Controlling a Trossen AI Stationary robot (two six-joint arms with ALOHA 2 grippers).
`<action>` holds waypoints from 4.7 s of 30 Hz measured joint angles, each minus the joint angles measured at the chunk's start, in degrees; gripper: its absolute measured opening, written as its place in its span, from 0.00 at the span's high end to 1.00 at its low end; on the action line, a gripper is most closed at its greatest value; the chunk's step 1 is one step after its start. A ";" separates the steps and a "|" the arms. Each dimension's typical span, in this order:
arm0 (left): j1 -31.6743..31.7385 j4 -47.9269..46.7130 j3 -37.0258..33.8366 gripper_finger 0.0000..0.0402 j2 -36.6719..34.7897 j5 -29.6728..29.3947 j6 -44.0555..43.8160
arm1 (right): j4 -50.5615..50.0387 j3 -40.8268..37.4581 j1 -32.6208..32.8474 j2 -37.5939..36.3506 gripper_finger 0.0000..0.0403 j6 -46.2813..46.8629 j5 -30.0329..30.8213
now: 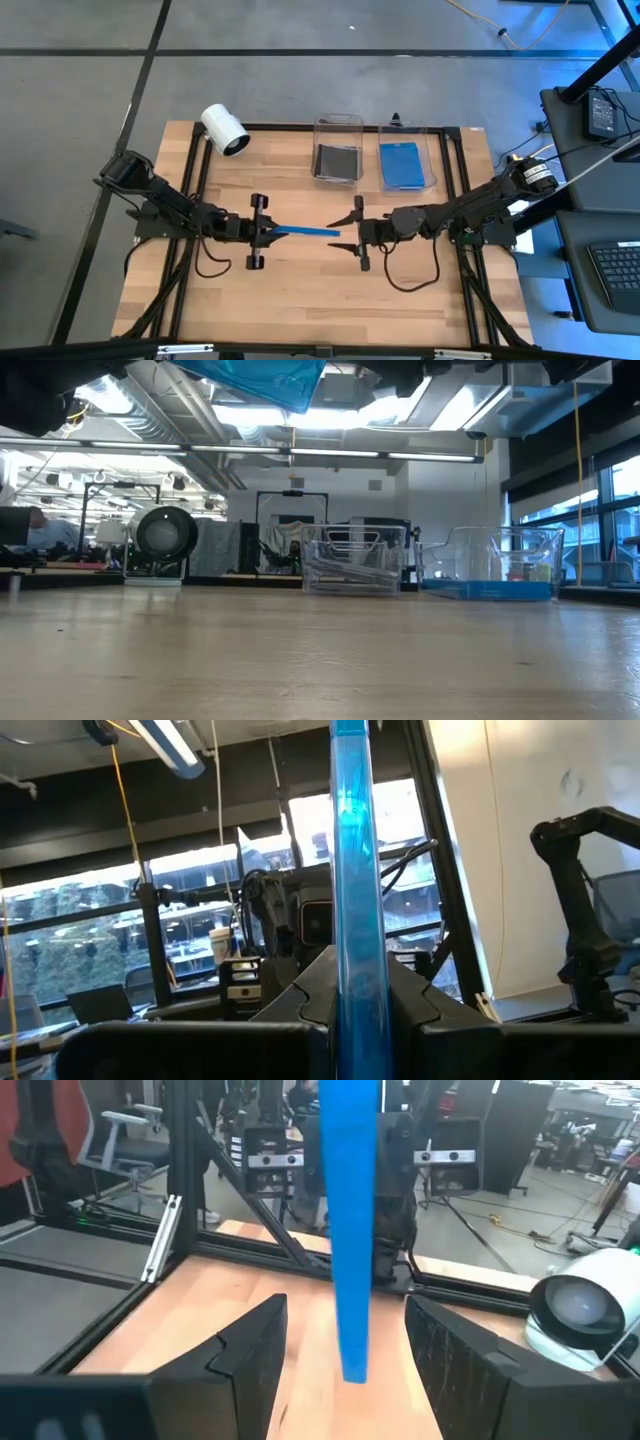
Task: Pick & place jewel cases by type
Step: Put the blue CD case into the right transparent bin
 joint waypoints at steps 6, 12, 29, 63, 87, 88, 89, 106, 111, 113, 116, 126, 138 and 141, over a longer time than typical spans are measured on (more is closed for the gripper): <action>-0.01 -0.01 0.00 0.92 0.00 -0.91 0.12 | 2.82 0.00 0.02 -0.02 0.48 -0.01 -2.01; -0.02 -0.03 0.00 0.92 0.00 -1.02 0.92 | 4.55 0.00 -0.19 0.08 0.48 1.41 -2.11; -0.04 -0.24 0.00 0.92 0.00 -0.92 0.88 | 7.08 0.00 -0.22 0.07 0.73 1.04 -2.03; -8.77 -0.37 0.01 0.57 0.00 -18.42 8.51 | 6.43 0.00 -0.18 0.07 0.91 -3.26 2.36; -28.27 -0.26 0.00 0.48 -8.44 -58.72 20.59 | -5.16 -0.02 -0.21 -3.34 0.91 0.42 15.63; -28.67 -0.28 0.00 0.48 -8.58 -60.12 20.62 | -7.24 -0.02 -0.20 -4.59 0.91 1.26 17.44; -28.93 -0.28 0.00 0.48 -8.63 -61.11 20.62 | -9.29 -0.02 -0.20 -5.99 0.91 1.89 18.87; -29.46 -0.35 0.00 0.49 -8.63 -72.49 19.94 | -53.11 1.41 -9.21 -42.96 0.91 25.63 31.67; -29.46 -0.35 0.00 0.49 -8.63 -72.53 19.96 | -69.61 6.17 -14.81 -46.31 0.91 34.24 28.09; -29.37 -0.44 0.00 0.49 -8.63 -72.53 19.96 | -75.02 8.27 -17.20 -45.90 0.91 36.13 26.63; -28.90 -0.62 0.00 0.49 -8.63 -72.51 19.96 | -81.81 11.26 -21.11 -44.41 0.91 38.41 23.45; -25.52 -0.73 0.00 0.49 -8.63 -72.51 19.99 | -98.94 20.02 -37.03 -35.53 0.90 41.67 7.51; -22.91 -0.74 0.00 0.49 -8.63 -72.49 20.01 | -100.29 24.47 -56.97 -20.82 0.90 30.74 -14.52; -22.91 -0.72 0.00 0.49 -8.63 -72.49 20.01 | -100.48 25.19 -62.22 -17.59 0.90 28.56 -16.28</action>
